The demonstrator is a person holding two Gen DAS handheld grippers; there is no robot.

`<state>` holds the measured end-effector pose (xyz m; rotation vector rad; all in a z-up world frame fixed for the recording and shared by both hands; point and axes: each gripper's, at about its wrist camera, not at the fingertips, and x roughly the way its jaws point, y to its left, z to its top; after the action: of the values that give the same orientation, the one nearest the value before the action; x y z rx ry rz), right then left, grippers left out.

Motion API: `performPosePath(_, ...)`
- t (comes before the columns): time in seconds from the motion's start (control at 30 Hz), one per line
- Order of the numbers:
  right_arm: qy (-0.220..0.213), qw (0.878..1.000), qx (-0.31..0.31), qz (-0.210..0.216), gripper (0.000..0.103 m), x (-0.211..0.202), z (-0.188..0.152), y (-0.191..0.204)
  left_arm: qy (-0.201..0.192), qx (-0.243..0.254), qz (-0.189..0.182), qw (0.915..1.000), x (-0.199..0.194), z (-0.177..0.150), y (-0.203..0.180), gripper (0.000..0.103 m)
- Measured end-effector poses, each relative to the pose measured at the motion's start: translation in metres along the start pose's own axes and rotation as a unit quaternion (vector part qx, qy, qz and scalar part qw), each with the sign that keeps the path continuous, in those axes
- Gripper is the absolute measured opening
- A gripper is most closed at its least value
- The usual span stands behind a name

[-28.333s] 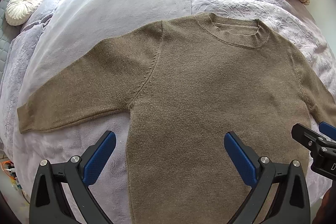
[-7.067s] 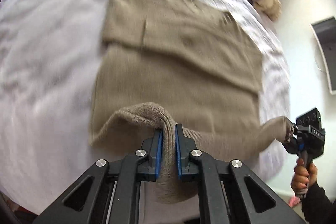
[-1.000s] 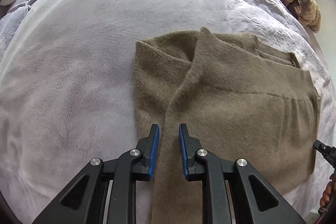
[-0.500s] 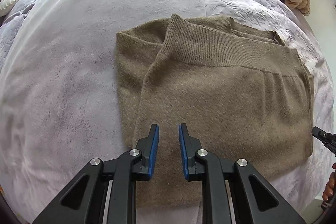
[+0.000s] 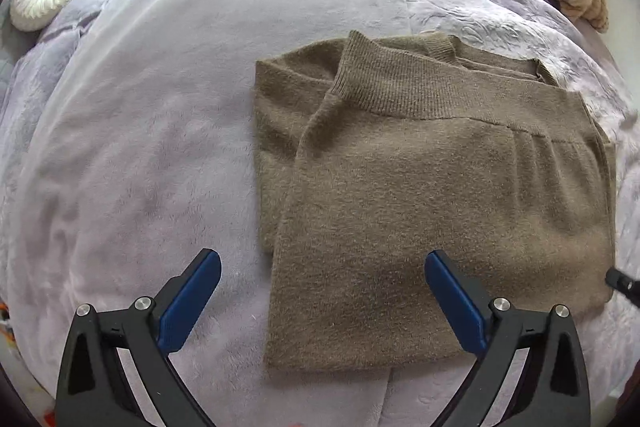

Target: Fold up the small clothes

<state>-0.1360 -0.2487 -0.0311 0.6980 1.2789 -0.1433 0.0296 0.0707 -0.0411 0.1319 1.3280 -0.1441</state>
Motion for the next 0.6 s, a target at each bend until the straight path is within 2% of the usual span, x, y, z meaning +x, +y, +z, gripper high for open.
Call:
performPosePath(0.07,0.004,1.0,-0.004,-0.002,0.019,0.0,-0.003,0.003,0.005,-0.005,0.0,1.0,0.002,-0.001,0.002,0.102)
performPosePath(0.1,0.007,1.0,-0.009,-0.005,0.037,0.001,-0.006,0.006,0.007,-0.006,0.004,0.9999,0.002,-0.002,0.002,0.102)
performPosePath(0.13,0.008,1.0,-0.014,-0.01,0.065,0.001,-0.009,0.009,0.008,-0.005,0.006,0.9999,0.003,-0.003,0.002,0.102)
performPosePath(0.17,0.008,1.0,-0.018,-0.013,0.077,0.001,-0.011,0.012,0.009,-0.002,0.007,0.9999,0.003,-0.003,0.001,0.102)
performPosePath(0.2,0.007,1.0,-0.024,-0.01,0.082,0.001,-0.014,0.015,0.011,0.003,0.01,0.9999,0.003,-0.005,0.0,0.102)
performPosePath(0.3,0.02,0.999,-0.033,0.006,0.082,0.005,-0.023,0.026,0.015,0.008,-0.004,0.9999,0.002,-0.009,0.001,0.102)
performPosePath(0.43,0.048,0.997,-0.017,0.052,0.082,0.018,-0.039,0.038,0.028,0.0,-0.027,0.9992,0.004,-0.016,0.006,0.102)
performPosePath(0.6,0.07,0.994,0.01,0.087,0.082,0.04,-0.056,0.054,0.038,-0.006,-0.033,0.9987,0.007,-0.026,0.017,0.102)
